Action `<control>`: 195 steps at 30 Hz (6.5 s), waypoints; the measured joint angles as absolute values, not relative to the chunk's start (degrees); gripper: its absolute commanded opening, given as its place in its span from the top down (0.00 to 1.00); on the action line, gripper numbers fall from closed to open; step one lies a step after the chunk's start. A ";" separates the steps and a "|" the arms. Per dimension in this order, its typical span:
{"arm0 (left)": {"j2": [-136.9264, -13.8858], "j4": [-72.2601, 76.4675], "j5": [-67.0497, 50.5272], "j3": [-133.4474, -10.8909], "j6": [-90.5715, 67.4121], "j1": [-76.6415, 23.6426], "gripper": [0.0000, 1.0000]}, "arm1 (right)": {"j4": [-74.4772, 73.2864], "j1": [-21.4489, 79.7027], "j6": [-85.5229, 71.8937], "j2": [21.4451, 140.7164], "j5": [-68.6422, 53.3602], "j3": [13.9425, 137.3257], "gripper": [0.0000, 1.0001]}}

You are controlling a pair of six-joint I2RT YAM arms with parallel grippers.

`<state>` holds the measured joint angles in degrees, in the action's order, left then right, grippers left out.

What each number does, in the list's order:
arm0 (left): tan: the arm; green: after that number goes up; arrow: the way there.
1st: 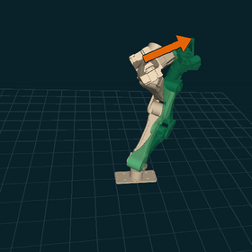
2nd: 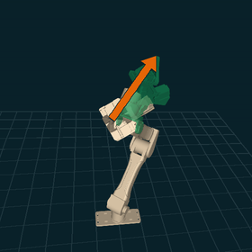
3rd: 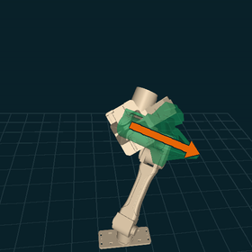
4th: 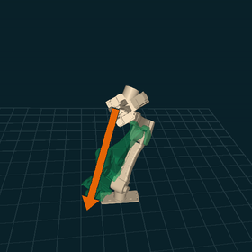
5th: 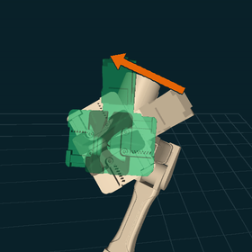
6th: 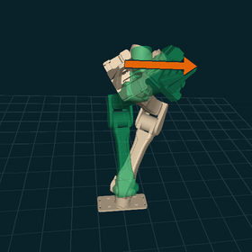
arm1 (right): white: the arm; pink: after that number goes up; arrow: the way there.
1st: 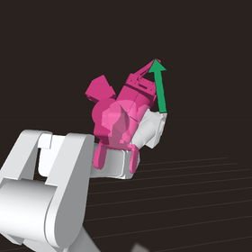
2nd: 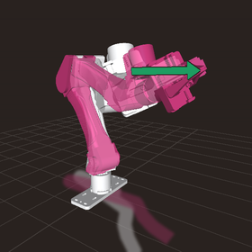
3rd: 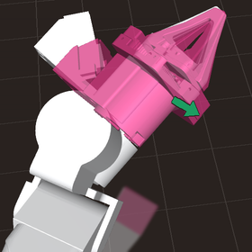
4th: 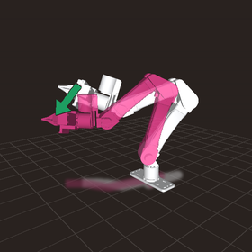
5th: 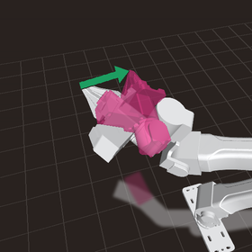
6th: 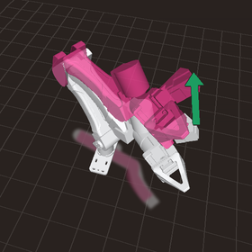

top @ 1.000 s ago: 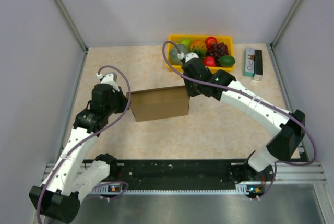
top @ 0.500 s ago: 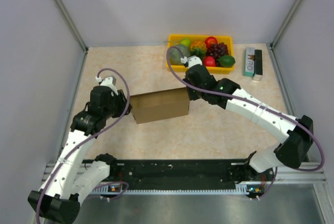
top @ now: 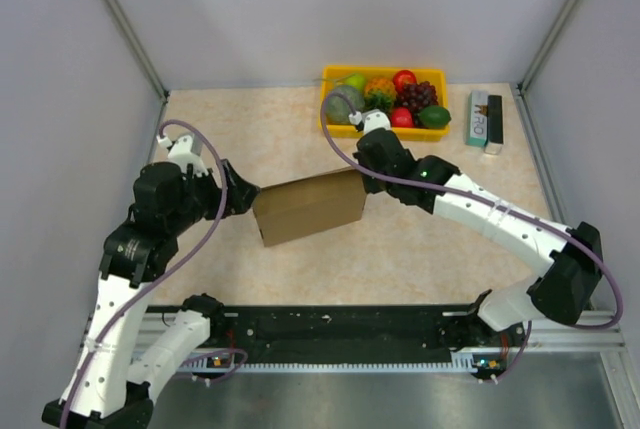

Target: Fold the paper box

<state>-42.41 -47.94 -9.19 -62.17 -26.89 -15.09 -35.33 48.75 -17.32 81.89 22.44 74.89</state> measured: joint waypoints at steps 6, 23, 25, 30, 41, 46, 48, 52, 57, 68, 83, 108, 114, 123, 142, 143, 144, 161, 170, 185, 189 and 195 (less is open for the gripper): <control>-44.34 -45.12 -10.41 -64.01 -29.36 -15.07 0.26 | -35.24 48.95 -18.04 81.17 22.83 74.24 1.00; -51.51 -33.93 -10.70 -54.33 -35.81 -12.88 0.52 | -35.79 49.78 -18.68 80.47 23.38 73.87 1.00; -50.43 -33.61 -10.74 -52.49 -35.55 -12.86 0.49 | -35.81 49.78 -18.68 80.44 23.40 73.87 1.00; -44.56 -32.53 -11.00 -48.45 -34.65 -12.84 0.50 | -35.88 49.93 -18.92 80.42 23.40 73.87 1.00; -29.45 -12.80 -15.59 -29.78 -38.76 -12.78 0.57 | -32.36 50.94 -21.71 78.76 26.87 69.23 1.00; -24.34 -9.21 -15.59 -25.47 -39.70 -12.84 0.62 | -28.16 51.27 -21.98 75.37 27.24 64.64 0.80; -23.75 -8.47 -15.53 -24.62 -40.01 -12.84 0.63 | -27.46 51.27 -21.28 73.91 27.16 63.24 0.67; -23.77 -7.29 -14.94 -23.68 -40.14 -12.84 0.64 | -30.68 51.29 -20.38 71.11 24.60 62.98 0.43; -23.77 -6.07 -14.33 -22.92 -40.12 -12.84 0.67 | -37.76 51.24 -20.43 64.18 20.47 64.07 0.29; -23.79 -5.78 -13.98 -22.48 -40.07 -12.84 0.69 | -23.44 43.94 -40.01 75.33 -11.86 80.40 0.58; -23.73 -7.29 -12.53 -22.52 -37.30 -12.84 0.71 | 10.52 41.30 -54.24 83.20 -24.12 54.39 0.79; -22.61 -9.56 -11.99 -22.83 -36.34 -12.84 0.76 | 5.58 28.53 -47.75 75.16 -32.40 48.86 0.83; -22.59 -9.67 -11.97 -22.85 -36.58 -12.84 0.76 | -1.30 34.22 -46.57 75.99 -28.34 62.39 0.83; -22.59 -11.73 -11.97 -24.03 -36.73 -12.84 0.72 | 18.55 48.73 -57.80 88.53 -25.06 59.02 0.85; -22.76 -32.69 1.04 -42.78 -29.82 -12.91 0.40 | 17.15 53.30 -58.59 96.31 -22.09 69.52 0.89; -22.81 -33.39 2.17 -44.58 -28.97 -12.91 0.40 | 17.82 54.04 -58.96 97.69 -22.06 69.28 0.89; -22.81 -33.76 3.07 -45.91 -28.29 -12.91 0.40 | 18.20 54.65 -59.35 99.11 -22.04 68.82 0.89; -22.61 -37.91 4.23 -46.78 -26.30 -12.91 0.38 | 7.99 56.18 -54.46 101.32 -20.62 79.26 0.86; -22.59 -38.26 5.19 -46.81 -25.28 -12.93 0.37 | 9.06 58.35 -55.57 103.02 -20.91 75.05 0.86; -22.57 -38.28 5.45 -46.81 -25.10 -12.91 0.37 | 1.61 59.46 -50.00 101.69 -18.46 84.25 0.87; -22.15 -38.30 5.45 -46.81 -24.97 -12.91 0.37 | 5.15 59.99 -51.53 101.86 -18.52 77.47 0.87; -22.11 -38.46 5.50 -46.83 -24.58 -12.91 0.36 | 8.88 60.14 -53.82 103.55 -19.35 75.02 0.87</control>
<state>-22.11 -38.46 5.50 -46.83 -24.58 -12.91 8.88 60.14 -53.82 103.55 -19.35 75.02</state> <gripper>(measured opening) 0.635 0.131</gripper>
